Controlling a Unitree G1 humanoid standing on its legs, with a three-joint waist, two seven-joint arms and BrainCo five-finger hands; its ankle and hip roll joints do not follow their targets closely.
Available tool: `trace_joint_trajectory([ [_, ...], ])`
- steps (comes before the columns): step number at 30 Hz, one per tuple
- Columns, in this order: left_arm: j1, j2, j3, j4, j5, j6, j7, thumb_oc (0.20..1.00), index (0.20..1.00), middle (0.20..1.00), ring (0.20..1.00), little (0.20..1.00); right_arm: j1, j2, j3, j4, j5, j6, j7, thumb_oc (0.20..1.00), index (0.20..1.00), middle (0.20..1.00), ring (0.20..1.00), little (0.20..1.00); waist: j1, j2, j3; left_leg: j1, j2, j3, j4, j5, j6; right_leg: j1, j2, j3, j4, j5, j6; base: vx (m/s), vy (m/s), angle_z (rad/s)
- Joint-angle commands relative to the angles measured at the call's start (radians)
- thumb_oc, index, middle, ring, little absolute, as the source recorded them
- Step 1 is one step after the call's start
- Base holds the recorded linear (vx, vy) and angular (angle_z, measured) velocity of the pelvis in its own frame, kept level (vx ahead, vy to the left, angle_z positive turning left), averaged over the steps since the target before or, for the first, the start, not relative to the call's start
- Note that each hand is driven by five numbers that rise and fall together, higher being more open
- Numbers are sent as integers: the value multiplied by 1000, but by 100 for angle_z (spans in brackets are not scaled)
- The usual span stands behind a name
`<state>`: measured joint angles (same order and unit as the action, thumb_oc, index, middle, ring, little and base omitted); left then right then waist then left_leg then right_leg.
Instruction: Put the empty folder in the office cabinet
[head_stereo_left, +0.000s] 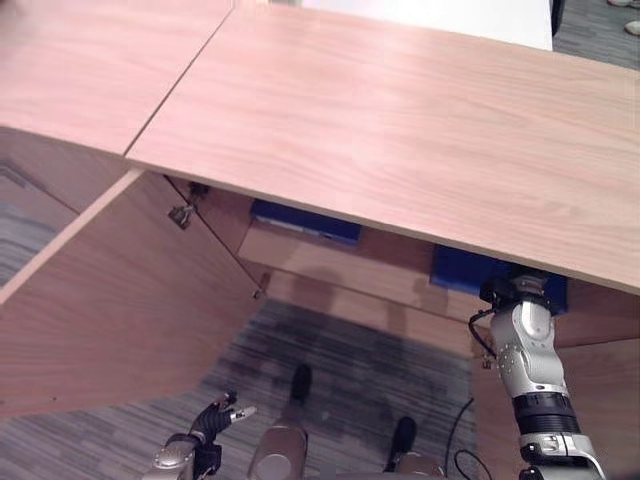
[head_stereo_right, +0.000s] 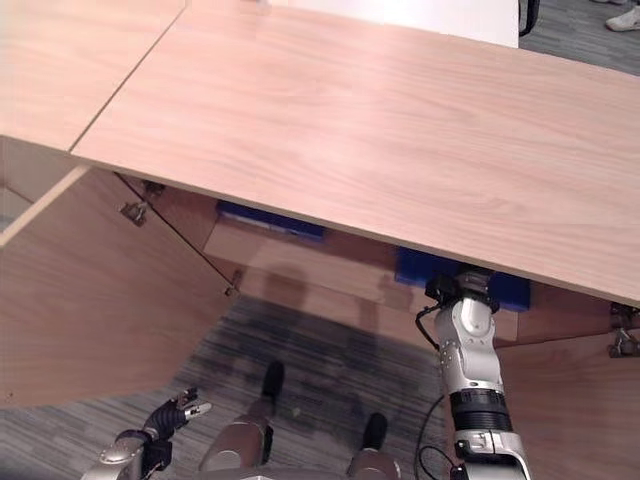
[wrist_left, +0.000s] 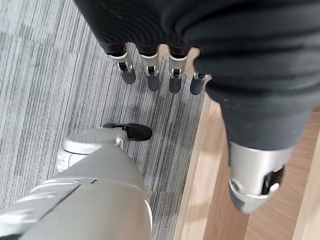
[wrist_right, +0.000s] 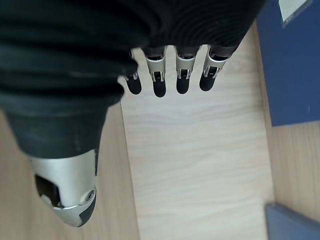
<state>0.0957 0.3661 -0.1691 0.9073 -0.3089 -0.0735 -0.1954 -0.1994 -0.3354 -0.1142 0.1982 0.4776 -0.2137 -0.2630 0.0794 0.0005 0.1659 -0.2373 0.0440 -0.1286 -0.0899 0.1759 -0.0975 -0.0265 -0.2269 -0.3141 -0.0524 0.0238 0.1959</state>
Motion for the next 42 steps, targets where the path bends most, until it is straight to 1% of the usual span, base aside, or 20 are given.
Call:
trace_joint_trajectory([
  [1, 15, 20, 3, 30, 31, -17, -14, 1000, 1000, 1000, 1000, 1000, -2, -35, -23, -31, -65, -23, 20, 1000, 1000, 1000, 1000, 1000, 7, -21, -24, 47, 129, 64, 21, -133, -79, -46, -63, -2, 85, -8, 64, 36, 5, -3],
  [11, 26, 7, 23, 55, 40, -16, -21, 1000, 1000, 1000, 1000, 1000, 48, -28, -5, 15, -88, 9, 48, 1000, 1000, 1000, 1000, 1000, -2, -16, -42, 72, 138, 73, 18, -137, -79, -35, -57, 10, 91, -20, 62, 9, 2, -2],
  [12, 26, 6, 24, 57, 38, -17, -20, 1000, 1000, 1000, 1000, 1000, 51, -26, -1, 25, -83, 11, 52, 903, 903, 903, 903, 903, -2, -16, -43, 73, 139, 73, 18, -137, -79, -35, -57, 11, 93, -22, 61, -5, 8, -3],
  [13, 25, 5, 25, 57, 37, -17, -22, 1000, 1000, 1000, 1000, 1000, 51, -25, 7, 36, -81, 12, 57, 445, 445, 445, 445, 445, -2, -15, -44, 74, 139, 72, 18, -137, -79, -35, -57, 12, 95, -23, 61, 0, 0, 0],
  [14, 24, 6, 27, 57, 37, -18, -21, 1000, 1000, 1000, 1000, 1000, 56, -29, 14, 34, -93, 17, 64, 338, 338, 338, 338, 338, -3, -15, -44, 75, 138, 72, 18, -136, -78, -35, -55, 13, 97, -25, 60, 0, 0, 0],
  [15, 23, 5, 29, 57, 40, -20, -23, 1000, 1000, 1000, 1000, 1000, 61, -40, 25, 32, -126, 23, 76, 200, 200, 200, 200, 200, -4, -16, -44, 75, 139, 72, 18, -136, -78, -35, -56, 14, 99, -26, 60, 0, 0, 0],
  [16, 22, 5, 33, 58, 40, -23, -24, 1000, 1000, 1000, 1000, 1000, 67, -52, 28, 43, -161, 27, 77, 200, 200, 200, 200, 200, -3, -16, -44, 75, 140, 71, 18, -137, -79, -34, -57, 11, 100, -28, 61, 0, 0, 0],
  [17, 22, 4, 34, 58, 40, -23, -24, 1000, 1000, 1000, 1000, 1000, 66, -52, 29, 44, -162, 27, 77, 200, 200, 200, 200, 200, -3, -15, -44, 75, 140, 71, 18, -137, -79, -34, -57, 11, 100, -28, 61, 0, 0, 0],
  [20, 27, 5, 44, 61, 58, -35, -34, 1000, 1000, 1000, 1000, 1000, 78, -122, 50, 72, -366, 45, 56, 200, 200, 200, 200, 200, 1, -16, -45, 75, 139, 66, 18, -136, -79, -32, -57, 5, 100, -28, 62, -1, 1, 1],
  [21, 27, 4, 45, 61, 58, -35, -34, 1000, 1000, 1000, 1000, 1000, 77, -122, 50, 73, -368, 44, 54, 200, 200, 200, 200, 200, 0, -16, -45, 75, 139, 66, 18, -136, -79, -32, -56, 5, 100, -28, 62, 0, 0, 0],
  [22, 31, 8, 51, 61, 78, -44, -42, 1000, 1000, 1000, 1000, 1000, 83, -168, 61, 73, -485, 57, 46, 200, 200, 200, 200, 200, 4, -17, -47, 73, 139, 65, 17, -136, -80, -31, -57, 2, 96, -26, 64, 0, 0, 0],
  [23, 32, 7, 51, 61, 78, -45, -42, 1000, 1000, 1000, 1000, 1000, 83, -168, 62, 73, -487, 58, 45, 200, 200, 200, 200, 200, 3, -16, -47, 72, 139, 65, 17, -136, -81, -31, -57, 2, 96, -26, 64, 0, 0, 0],
  [24, 30, 11, 51, 64, 89, -51, -47, 1000, 1000, 1000, 1000, 1000, 77, -200, 78, 109, -566, 68, 32, 200, 200, 200, 200, 200, 7, -17, -48, 69, 139, 62, 17, -135, -81, -30, -59, -3, 95, -27, 64, 0, 0, 0],
  [28, 33, 19, 51, 68, 90, -58, -55, 1000, 1000, 1000, 1000, 1000, 60, -272, 108, 127, -696, 93, 27, 200, 200, 200, 200, 200, 14, -17, -45, 62, 137, 54, 17, -132, -81, -30, -60, -10, 98, -29, 63, 0, 0, 0],
  [33, 33, 27, 33, 55, 85, -67, -56, 1000, 1000, 1000, 1000, 1000, -1, -331, 169, 203, -761, 112, 27, 200, 200, 200, 200, 200, 29, -14, -29, 45, 136, 41, 19, -125, -82, -34, -60, -17, 99, -30, 62, -11, -7, 1],
  [42, 5, 37, 3, 46, 52, -76, -45, 1000, 1000, 1000, 1000, 1000, -127, -382, 276, 363, -764, 125, 21, 200, 200, 200, 200, 200, 56, -6, 18, 8, 131, 20, 26, -111, -84, -56, -60, -25, 109, -32, 60, -29, -15, 7],
])
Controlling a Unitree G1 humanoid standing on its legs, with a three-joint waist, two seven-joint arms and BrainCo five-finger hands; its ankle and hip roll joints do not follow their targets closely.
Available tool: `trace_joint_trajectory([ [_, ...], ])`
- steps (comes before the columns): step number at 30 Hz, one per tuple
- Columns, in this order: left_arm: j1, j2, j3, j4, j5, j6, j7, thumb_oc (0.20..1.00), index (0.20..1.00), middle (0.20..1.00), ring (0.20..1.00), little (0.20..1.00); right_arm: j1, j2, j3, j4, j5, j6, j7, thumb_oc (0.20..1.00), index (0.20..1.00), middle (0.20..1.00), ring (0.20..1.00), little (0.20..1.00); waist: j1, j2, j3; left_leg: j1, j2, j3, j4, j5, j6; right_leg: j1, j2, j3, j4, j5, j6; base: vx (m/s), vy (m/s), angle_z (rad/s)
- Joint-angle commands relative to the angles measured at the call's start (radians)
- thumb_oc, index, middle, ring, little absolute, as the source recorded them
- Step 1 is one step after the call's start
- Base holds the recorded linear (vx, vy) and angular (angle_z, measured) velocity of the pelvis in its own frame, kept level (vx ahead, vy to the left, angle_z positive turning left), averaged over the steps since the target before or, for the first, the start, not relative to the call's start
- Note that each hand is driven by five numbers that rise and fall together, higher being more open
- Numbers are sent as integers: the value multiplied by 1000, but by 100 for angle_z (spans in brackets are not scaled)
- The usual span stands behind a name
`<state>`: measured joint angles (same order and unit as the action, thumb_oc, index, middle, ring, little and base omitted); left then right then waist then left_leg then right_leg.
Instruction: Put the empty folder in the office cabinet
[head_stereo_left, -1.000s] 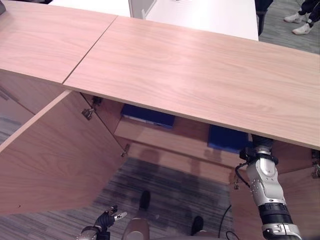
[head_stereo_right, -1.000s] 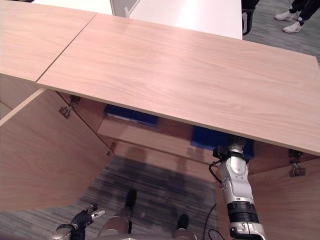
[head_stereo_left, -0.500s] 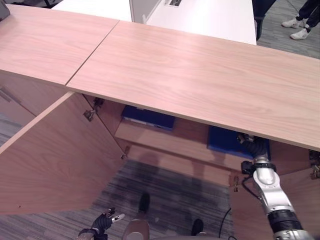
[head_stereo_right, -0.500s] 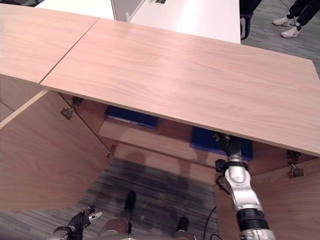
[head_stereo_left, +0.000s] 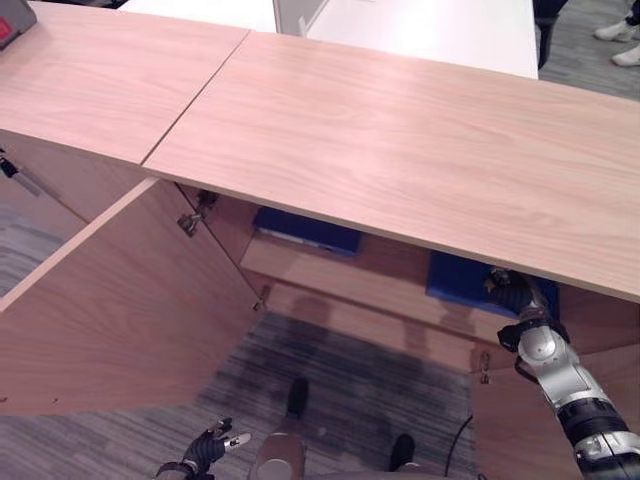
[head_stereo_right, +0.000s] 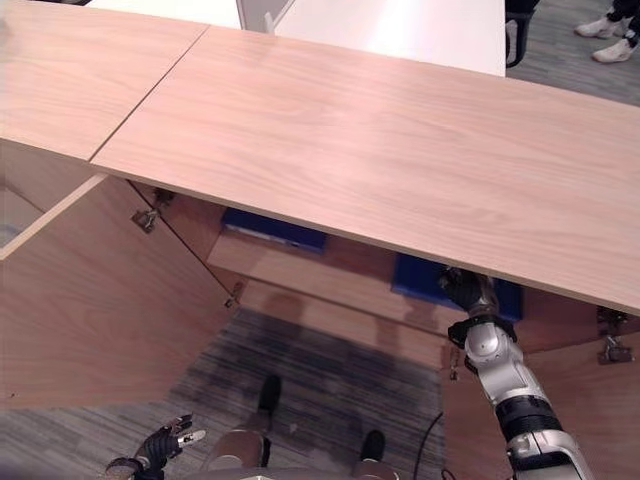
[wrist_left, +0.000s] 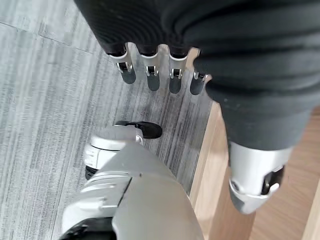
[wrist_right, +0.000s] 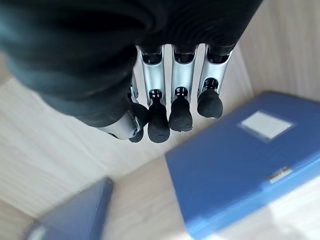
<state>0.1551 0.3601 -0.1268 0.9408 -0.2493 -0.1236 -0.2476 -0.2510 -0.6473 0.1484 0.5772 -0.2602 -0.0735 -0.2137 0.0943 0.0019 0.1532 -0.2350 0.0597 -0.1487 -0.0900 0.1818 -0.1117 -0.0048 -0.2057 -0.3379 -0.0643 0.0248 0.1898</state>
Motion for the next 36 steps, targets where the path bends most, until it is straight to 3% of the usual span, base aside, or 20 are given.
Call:
trace_joint_trajectory([
  [1, -60, 45, -43, 10, -15, -27, 10, 1000, 1000, 1000, 1000, 1000, -88, -71, 26, 4, -26, -14, -29, 200, 200, 200, 200, 200, 46, -5, 39, -1, 116, 36, 27, -115, -70, -82, -82, -2, 123, -33, 66, -46, -15, 11],
  [15, -114, 40, -89, 0, -45, -35, 40, 1000, 1000, 1000, 1000, 1000, -169, -50, 150, 142, -28, -2, -9, 200, 200, 200, 200, 200, 61, 25, 103, -58, 111, 10, 46, -95, -71, -138, -92, -4, 176, -47, 60, -25, -1, 5],
  [16, -116, 39, -92, -1, -46, -36, 42, 1000, 1000, 1000, 1000, 1000, -171, -41, 150, 157, -15, -2, -8, 485, 485, 485, 485, 485, 62, 27, 105, -60, 112, 9, 47, -95, -71, -141, -93, -4, 179, -48, 61, 0, 0, 0],
  [17, -119, 39, -95, -2, -47, -36, 43, 1000, 1000, 1000, 1000, 1000, -173, -36, 153, 165, -5, -3, -6, 1000, 1000, 1000, 1000, 1000, 63, 28, 106, -61, 112, 9, 47, -95, -70, -141, -93, -4, 180, -49, 60, 0, 0, 0],
  [36, -130, 34, -95, 9, -34, -36, 47, 1000, 1000, 1000, 1000, 1000, -138, -22, 214, 158, -23, -10, 55, 1000, 1000, 1000, 1000, 1000, 50, 11, 88, -57, 112, 16, 46, -100, -68, -149, -94, -7, 184, -48, 59, 0, 0, 0],
])
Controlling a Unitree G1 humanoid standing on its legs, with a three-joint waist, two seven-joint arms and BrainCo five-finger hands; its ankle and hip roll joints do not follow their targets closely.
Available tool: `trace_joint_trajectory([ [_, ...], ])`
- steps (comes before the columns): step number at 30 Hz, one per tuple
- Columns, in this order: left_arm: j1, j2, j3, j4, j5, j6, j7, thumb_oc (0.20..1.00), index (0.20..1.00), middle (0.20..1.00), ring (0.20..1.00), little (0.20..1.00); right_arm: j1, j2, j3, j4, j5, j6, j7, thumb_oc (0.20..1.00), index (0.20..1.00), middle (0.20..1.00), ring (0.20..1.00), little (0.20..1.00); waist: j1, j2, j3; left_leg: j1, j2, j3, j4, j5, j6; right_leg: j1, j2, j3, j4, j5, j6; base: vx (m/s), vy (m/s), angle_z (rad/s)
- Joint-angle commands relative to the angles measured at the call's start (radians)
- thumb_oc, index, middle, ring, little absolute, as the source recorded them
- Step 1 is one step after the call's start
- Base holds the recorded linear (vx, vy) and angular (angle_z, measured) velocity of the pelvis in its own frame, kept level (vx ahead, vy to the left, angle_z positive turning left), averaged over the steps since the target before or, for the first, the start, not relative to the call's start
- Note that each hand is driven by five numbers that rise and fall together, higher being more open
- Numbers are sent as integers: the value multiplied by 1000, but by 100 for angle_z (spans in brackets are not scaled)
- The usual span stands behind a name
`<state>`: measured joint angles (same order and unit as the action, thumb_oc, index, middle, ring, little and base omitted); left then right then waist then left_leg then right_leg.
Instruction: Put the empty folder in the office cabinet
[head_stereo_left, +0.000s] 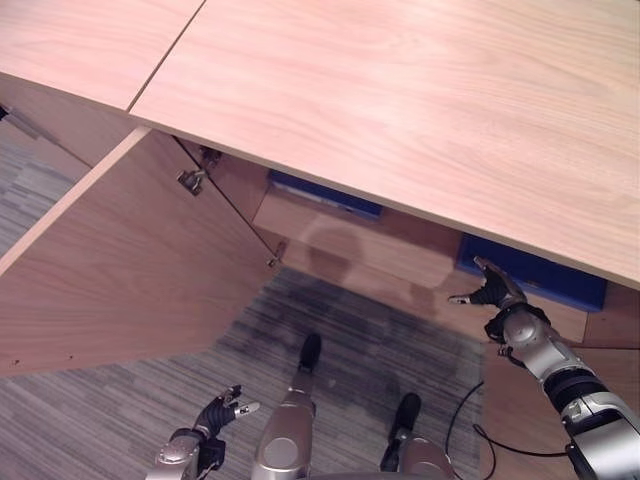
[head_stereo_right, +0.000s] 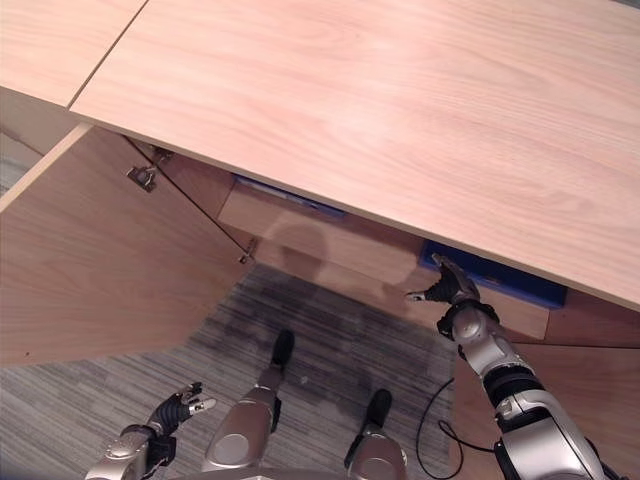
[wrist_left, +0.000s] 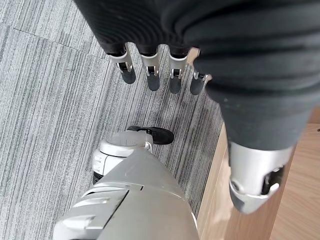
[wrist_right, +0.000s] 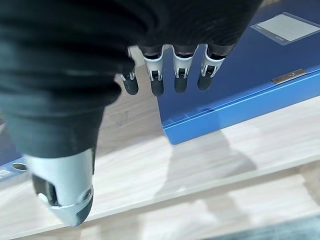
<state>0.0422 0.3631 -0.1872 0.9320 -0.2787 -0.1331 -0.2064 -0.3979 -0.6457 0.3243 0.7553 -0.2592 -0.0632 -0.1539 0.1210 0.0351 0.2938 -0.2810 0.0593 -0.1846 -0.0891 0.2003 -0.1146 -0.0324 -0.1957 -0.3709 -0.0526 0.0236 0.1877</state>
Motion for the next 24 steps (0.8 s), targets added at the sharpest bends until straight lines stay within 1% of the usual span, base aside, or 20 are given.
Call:
trace_joint_trajectory([
  [1, -17, 30, -34, 19, -3, -26, 6, 1000, 1000, 1000, 1000, 1000, 13, -24, 39, -22, -25, -20, -3, 1000, 1000, 1000, 1000, 1000, 22, -23, -54, -11, 113, 51, 45, -119, -65, -121, -105, 27, 172, -47, 61, 0, 0, 0],
  [4, -16, 31, -30, 23, -2, -26, 6, 1000, 1000, 1000, 1000, 1000, 23, -21, 36, -28, -24, -21, 1, 1000, 1000, 1000, 1000, 1000, 19, -26, -58, -7, 114, 52, 43, -120, -65, -119, -105, 27, 172, -46, 61, 0, 0, 0],
  [5, -14, 32, -29, 25, -1, -26, 5, 1000, 1000, 1000, 1000, 1000, 29, -21, 35, -36, -28, -23, 3, 511, 511, 511, 511, 511, 18, -28, -59, -6, 114, 53, 43, -120, -64, -119, -105, 28, 172, -46, 61, 0, 0, 0],
  [6, -15, 31, -28, 27, 1, -25, 5, 1000, 1000, 1000, 1000, 1000, 30, -23, 37, -36, -31, -23, 3, 200, 200, 200, 200, 200, 18, -28, -61, -5, 115, 53, 43, -120, -65, -118, -105, 27, 172, -46, 62, 0, 0, 0],
  [19, -11, 33, -21, 27, 9, -26, 4, 1000, 1000, 1000, 1000, 1000, 54, -24, 33, -46, -44, -24, 12, 200, 200, 200, 200, 200, 12, -35, -71, 5, 113, 56, 41, -124, -62, -113, -106, 26, 175, -47, 63, 0, 0, 0],
  [24, -8, 35, -26, 23, 11, -25, 4, 1000, 1000, 1000, 1000, 1000, 52, -22, 18, -10, -29, -18, 5, 200, 200, 200, 200, 200, 14, -34, -73, 7, 111, 56, 39, -124, -61, -113, -107, 27, 180, -49, 63, 0, 0, 0],
])
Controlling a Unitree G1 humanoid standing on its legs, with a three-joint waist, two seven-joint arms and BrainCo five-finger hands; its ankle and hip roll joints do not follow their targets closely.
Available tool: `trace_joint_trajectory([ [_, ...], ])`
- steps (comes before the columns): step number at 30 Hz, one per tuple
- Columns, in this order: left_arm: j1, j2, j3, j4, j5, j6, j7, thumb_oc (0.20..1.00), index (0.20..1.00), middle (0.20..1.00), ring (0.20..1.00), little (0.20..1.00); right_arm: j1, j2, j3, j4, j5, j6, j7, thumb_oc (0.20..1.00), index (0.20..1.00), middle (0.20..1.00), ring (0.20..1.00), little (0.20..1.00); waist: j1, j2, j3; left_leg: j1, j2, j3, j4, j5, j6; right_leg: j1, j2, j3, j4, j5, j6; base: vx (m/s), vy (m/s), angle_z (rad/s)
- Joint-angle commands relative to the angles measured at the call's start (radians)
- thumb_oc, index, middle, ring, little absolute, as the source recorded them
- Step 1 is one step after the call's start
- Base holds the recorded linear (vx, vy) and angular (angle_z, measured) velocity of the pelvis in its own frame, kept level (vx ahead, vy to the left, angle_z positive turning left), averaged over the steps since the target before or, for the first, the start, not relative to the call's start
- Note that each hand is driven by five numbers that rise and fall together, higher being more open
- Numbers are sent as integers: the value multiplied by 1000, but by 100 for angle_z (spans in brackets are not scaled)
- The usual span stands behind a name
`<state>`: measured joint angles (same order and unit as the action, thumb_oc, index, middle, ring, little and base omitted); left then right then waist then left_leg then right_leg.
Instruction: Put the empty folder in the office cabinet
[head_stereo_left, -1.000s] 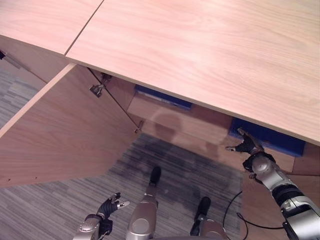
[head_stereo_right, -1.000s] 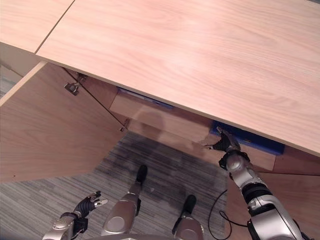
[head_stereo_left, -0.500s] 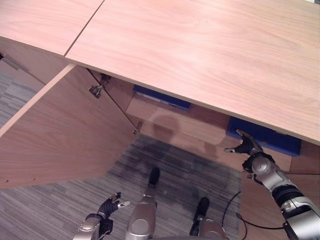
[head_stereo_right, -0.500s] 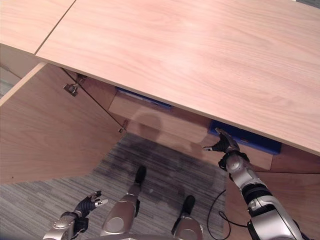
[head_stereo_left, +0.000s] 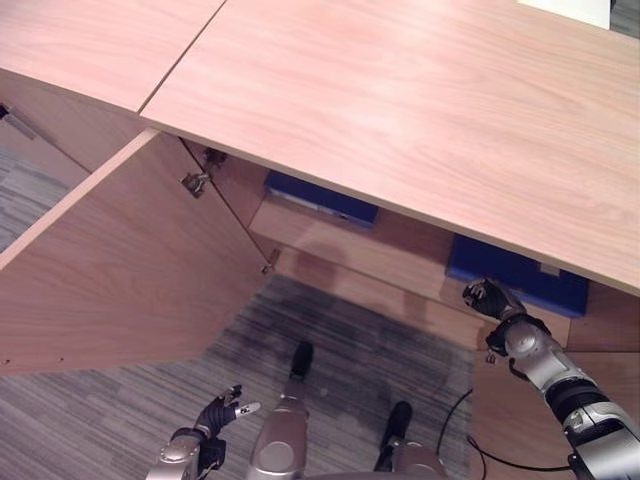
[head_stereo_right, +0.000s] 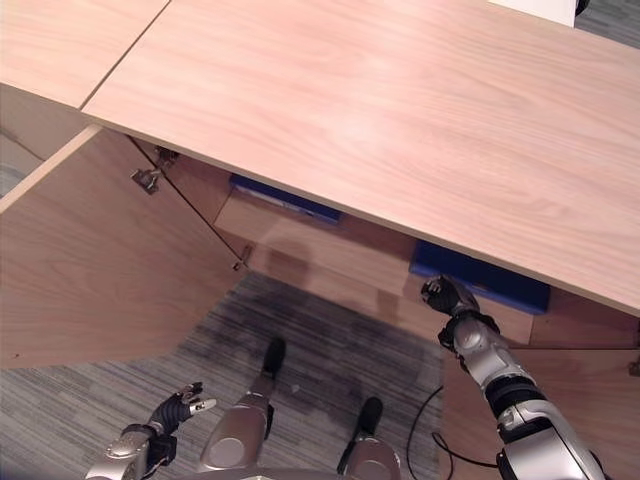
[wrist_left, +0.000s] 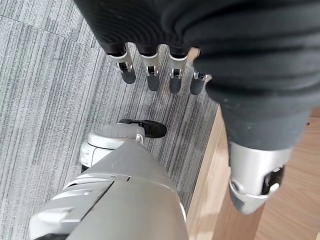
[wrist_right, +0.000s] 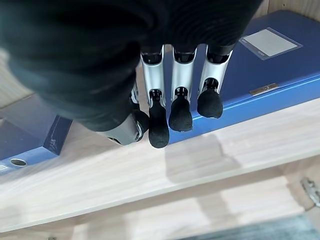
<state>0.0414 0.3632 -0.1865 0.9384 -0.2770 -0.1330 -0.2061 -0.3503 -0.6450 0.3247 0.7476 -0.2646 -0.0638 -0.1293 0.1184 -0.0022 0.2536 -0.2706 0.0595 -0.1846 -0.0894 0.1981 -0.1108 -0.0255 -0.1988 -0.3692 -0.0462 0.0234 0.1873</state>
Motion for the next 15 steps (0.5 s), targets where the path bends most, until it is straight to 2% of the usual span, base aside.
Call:
trace_joint_trajectory([
  [1, -7, 35, -26, 16, 9, -25, 4, 1000, 1000, 1000, 1000, 1000, 4, -23, 18, -1, -23, -18, -20, 200, 200, 200, 200, 200, 17, 3, -33, -3, 111, 56, 40, -122, -65, -120, -104, 25, 174, -49, 63, 0, 0, 0],
  [9, -5, 43, -35, 4, -5, -24, 2, 1000, 1000, 1000, 1000, 1000, -27, -36, 1, 81, -5, -7, -39, 200, 200, 200, 200, 200, 24, 12, -25, -8, 109, 52, 41, -120, -66, -123, -107, 21, 178, -48, 64, 0, 0, 0],
  [15, -6, 53, -54, -18, -27, -26, 4, 1000, 1000, 1000, 1000, 1000, -85, -65, 11, 161, 1, 9, -56, 200, 200, 200, 200, 200, 35, 31, 4, -21, 107, 48, 44, -114, -68, -140, -113, 21, 191, -48, 64, 0, 0, 0],
])
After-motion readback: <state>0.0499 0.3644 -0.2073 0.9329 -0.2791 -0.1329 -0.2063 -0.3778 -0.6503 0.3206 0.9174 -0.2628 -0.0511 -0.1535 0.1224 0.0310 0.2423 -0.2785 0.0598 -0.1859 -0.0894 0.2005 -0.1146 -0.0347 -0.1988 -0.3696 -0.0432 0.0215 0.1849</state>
